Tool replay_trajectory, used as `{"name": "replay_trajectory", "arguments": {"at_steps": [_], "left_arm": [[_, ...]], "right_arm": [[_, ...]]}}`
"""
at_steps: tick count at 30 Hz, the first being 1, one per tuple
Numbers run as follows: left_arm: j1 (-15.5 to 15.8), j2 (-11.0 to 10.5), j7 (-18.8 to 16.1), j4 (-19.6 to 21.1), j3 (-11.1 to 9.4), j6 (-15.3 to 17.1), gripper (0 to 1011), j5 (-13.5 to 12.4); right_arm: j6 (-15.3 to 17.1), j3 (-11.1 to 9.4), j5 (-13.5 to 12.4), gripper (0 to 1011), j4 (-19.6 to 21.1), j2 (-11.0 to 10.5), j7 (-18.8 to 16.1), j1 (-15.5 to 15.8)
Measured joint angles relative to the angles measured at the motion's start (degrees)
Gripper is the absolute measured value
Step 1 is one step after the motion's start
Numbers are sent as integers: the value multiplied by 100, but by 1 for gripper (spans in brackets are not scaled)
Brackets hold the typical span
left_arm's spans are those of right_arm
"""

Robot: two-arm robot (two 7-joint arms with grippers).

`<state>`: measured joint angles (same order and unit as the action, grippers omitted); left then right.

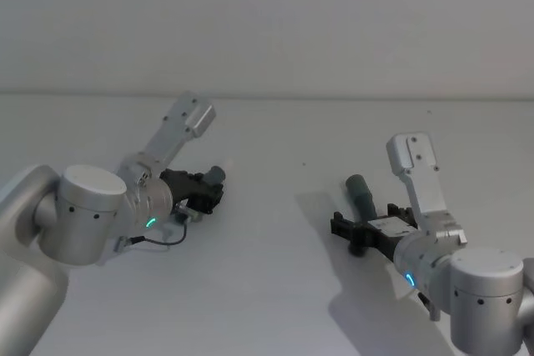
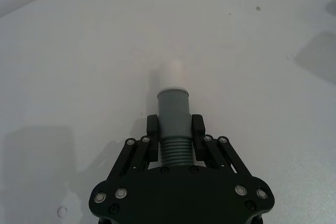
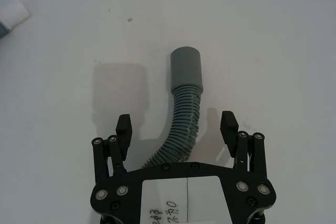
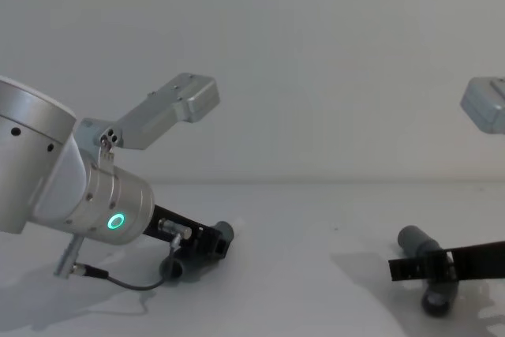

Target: Use both hands to pick up one end of the pipe from the table, align the ends, and insert them.

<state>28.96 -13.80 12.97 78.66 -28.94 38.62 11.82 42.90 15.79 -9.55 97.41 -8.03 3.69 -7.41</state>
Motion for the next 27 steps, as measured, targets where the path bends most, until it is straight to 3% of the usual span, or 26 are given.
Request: {"name": "replay_trajectory", "arguments": {"at_steps": [12,15,27], "left_arm": [[0,0,0,0,0,0,358,0],[0,0,0,0,0,0,358,0],[0,0,0,0,0,0,358,0]], "right_arm": [[82,-84,-24,1000,-69,33,-67,-39],[90,-91,-26,957,-74,35,-72,-42],[109,-116,-32,598,-94,44,-91,-52]]}}
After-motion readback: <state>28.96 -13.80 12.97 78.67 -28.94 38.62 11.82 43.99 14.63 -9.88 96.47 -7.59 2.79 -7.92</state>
